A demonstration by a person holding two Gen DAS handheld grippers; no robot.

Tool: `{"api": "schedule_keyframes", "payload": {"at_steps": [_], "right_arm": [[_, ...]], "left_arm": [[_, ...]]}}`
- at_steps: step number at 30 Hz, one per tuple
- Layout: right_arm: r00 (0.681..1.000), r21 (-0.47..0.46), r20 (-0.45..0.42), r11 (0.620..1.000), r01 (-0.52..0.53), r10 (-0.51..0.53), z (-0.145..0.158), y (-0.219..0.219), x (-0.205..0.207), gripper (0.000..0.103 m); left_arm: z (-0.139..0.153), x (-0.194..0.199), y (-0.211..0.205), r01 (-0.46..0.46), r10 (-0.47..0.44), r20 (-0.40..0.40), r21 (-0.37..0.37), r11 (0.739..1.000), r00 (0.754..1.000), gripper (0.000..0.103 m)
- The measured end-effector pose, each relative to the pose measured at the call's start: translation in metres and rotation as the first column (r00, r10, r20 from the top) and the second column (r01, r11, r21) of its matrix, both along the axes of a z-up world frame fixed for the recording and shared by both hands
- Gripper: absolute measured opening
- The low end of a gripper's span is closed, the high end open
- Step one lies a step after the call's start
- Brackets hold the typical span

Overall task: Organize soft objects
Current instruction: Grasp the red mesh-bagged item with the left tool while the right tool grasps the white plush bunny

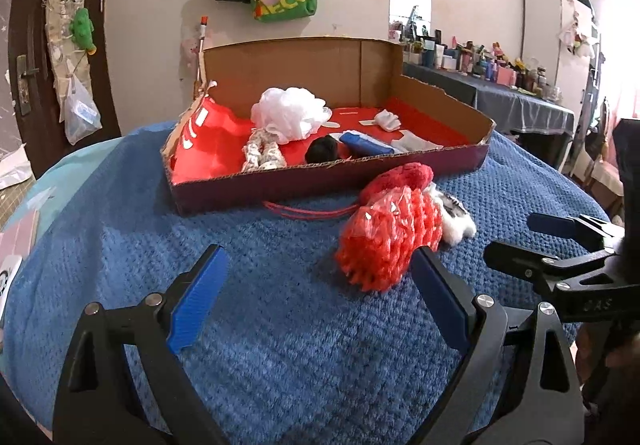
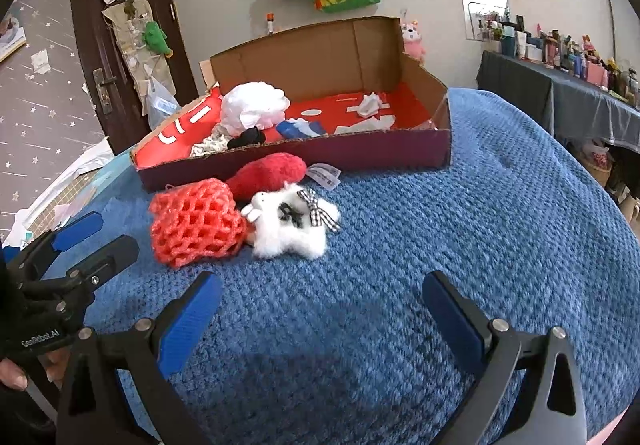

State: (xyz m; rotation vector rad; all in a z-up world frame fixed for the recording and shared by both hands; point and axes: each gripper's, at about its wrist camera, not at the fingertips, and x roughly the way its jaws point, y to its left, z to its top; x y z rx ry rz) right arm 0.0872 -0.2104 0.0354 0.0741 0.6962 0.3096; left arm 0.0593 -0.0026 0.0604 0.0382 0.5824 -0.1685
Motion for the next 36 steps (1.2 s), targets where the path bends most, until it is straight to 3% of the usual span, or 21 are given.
{"api": "schedule_keyframes", "payload": {"at_steps": [15,25,28,33,36], "right_arm": [[0.985,0.058,-0.135,0.993,-0.099,0.106,-0.001,0.0,0.052,0.103],[0.967,0.103,-0.185,0.982,-0.159,0.176,-0.002,0.003,0.075,0.092],[0.962,0.117,-0.188,0.977,-0.179,0.199,-0.002,0.004,0.078,0.086],[0.953,0.136,-0.189,0.968,-0.212,0.235,-0.004,0.006,0.078,0.069],[0.95,0.136,-0.189,0.965,-0.224,0.247,-0.005,0.007,0.076,0.055]], "left_arm": [[0.0,0.036,-0.016,0.133,-0.131,-0.093,0.012,0.991,0.987,0.093],[-0.006,0.055,-0.026,0.196,-0.192,-0.136,0.018,0.98,0.972,0.091],[-0.007,0.057,-0.029,0.228,-0.224,-0.146,0.011,0.974,0.964,0.082],[-0.013,0.06,-0.035,0.288,-0.288,-0.181,-0.026,0.957,0.94,0.053],[-0.013,0.059,-0.036,0.296,-0.296,-0.179,-0.027,0.955,0.938,0.05]]}}
